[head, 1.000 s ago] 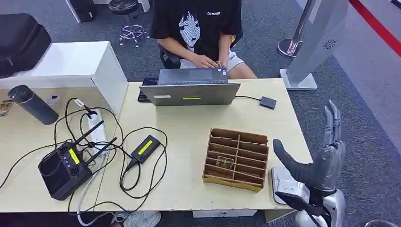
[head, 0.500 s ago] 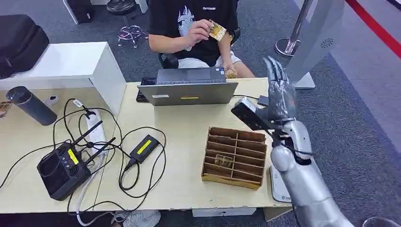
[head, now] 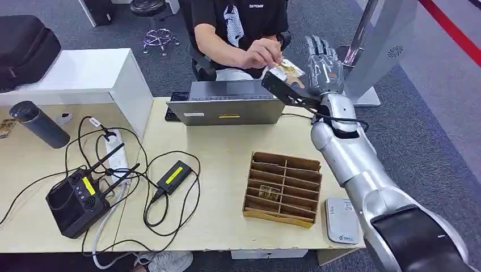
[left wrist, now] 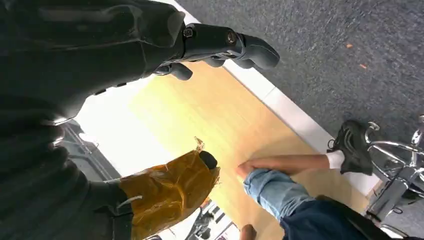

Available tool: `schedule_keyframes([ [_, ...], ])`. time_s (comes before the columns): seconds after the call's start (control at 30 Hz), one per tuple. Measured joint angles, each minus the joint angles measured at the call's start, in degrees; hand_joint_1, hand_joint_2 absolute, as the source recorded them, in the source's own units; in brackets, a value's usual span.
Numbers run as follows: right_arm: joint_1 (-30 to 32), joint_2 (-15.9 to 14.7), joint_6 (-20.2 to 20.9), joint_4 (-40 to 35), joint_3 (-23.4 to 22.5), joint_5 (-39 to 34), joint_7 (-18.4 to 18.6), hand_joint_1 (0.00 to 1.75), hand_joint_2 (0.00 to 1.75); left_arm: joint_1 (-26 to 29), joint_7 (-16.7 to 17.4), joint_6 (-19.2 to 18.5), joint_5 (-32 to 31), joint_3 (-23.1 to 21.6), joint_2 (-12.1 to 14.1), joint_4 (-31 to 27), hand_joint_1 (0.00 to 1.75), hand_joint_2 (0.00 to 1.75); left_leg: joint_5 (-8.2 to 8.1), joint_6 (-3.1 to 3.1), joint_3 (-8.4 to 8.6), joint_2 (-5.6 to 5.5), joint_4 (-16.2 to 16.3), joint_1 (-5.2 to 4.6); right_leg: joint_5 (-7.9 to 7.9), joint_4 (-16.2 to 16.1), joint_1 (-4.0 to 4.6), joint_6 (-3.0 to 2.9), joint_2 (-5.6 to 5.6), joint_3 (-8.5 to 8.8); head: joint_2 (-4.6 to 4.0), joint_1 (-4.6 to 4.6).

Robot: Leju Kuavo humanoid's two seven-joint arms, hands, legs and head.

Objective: Pass the card to the sensor for recognition and then transmit it.

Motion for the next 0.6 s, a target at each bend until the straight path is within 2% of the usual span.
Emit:
schedule_keyframes([
  [0.13,-0.05,0.5,-1.38,0.98,0.07,-0.11,-0.98,1.57,1.75,0.15,-0.57,0.07,-0.18,-0.35,-0.04,0.0,0.0,1.75,0.0,0.0,0.01,0.01,0.0,0.0,0.0,0.0,0.0,0.0,0.01,0.0,0.0,0.0],
  [0.2,-0.05,0.7,-1.81,1.24,0.09,-1.02,-1.75,1.71,1.75,0.22,-0.7,0.11,-0.24,-0.41,-0.04,0.0,0.0,1.75,0.0,0.0,0.01,0.01,0.0,0.0,0.0,0.0,0.0,0.0,0.01,0.0,0.0,0.0],
  [0.23,-0.04,0.76,-1.79,1.31,0.09,-1.38,-2.14,1.73,1.75,0.24,-0.85,0.11,-0.26,-0.44,-0.04,0.0,0.0,1.75,0.0,0.0,0.01,0.01,0.0,0.0,0.0,0.0,0.0,0.0,0.01,0.0,0.0,-0.02],
  [0.4,0.01,1.66,0.81,1.03,-0.98,-7.14,-5.31,1.73,1.75,0.33,-0.98,0.17,0.35,-0.46,-0.07,0.0,0.0,1.75,0.0,-0.01,0.06,0.09,0.0,0.01,0.01,0.01,0.0,-0.01,0.1,0.0,0.0,-0.02],
  [0.6,0.2,2.34,1.27,0.96,-1.62,-7.76,-5.75,1.71,1.75,0.41,-0.98,0.17,0.39,-0.46,-0.13,0.0,0.0,1.75,0.01,-0.01,0.04,0.06,0.0,0.02,0.01,0.01,0.0,-0.01,0.07,0.0,0.0,0.0],
])
